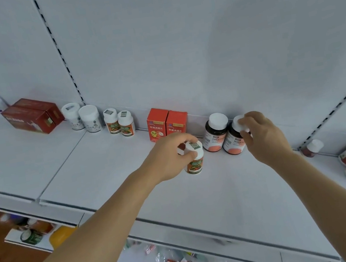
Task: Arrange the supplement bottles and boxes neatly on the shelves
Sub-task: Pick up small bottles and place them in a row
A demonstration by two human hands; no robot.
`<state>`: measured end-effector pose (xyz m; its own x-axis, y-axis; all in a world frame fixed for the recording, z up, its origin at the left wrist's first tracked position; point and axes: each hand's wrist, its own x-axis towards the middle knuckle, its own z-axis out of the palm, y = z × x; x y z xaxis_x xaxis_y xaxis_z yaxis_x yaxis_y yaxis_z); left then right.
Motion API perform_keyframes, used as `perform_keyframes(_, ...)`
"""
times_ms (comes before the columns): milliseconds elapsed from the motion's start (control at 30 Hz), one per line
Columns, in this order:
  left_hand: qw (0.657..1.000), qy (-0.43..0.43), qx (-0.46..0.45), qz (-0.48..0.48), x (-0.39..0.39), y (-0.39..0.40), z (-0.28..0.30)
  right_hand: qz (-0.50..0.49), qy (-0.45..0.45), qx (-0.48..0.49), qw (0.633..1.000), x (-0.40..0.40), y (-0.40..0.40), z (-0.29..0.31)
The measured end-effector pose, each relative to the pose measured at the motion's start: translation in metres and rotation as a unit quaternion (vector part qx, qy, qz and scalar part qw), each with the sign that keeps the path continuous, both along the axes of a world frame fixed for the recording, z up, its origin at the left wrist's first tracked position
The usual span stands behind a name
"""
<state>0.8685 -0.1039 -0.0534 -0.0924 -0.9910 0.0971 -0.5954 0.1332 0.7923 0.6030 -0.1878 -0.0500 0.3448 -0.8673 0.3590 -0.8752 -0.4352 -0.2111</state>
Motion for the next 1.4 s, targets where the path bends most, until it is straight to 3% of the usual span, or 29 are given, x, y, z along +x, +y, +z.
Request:
perform_keyframes(133, 1.0, 0.001, -0.003, 0.002, 0.008, 0.005, 0.0, -0.006, 0.001, -0.016, 1.0, 0.004, 0.01, 0.008)
perform_keyframes(367, 0.999, -0.024, -0.006, 0.042, 0.034, 0.019, 0.006, 0.094, -0.022, -0.122, 0.988, 0.042, 0.022, 0.028)
perform_keyframes(733, 0.992, -0.082, -0.007, 0.099, 0.143, 0.029, 0.012, 0.177, -0.018, -0.086, 0.98, 0.15, 0.049, 0.025)
perform_keyframes(1200, 0.988, -0.152, -0.005, -0.03, 0.251, -0.044, -0.012, 0.076, 0.015, -0.029, 0.997, 0.264, 0.078, -0.01)
perform_keyframes(1400, 0.968, -0.221, -0.076, -0.09, 0.26, -0.058, -0.014, 0.031, 0.019, -0.014, 0.999, 0.276, 0.085, -0.012)
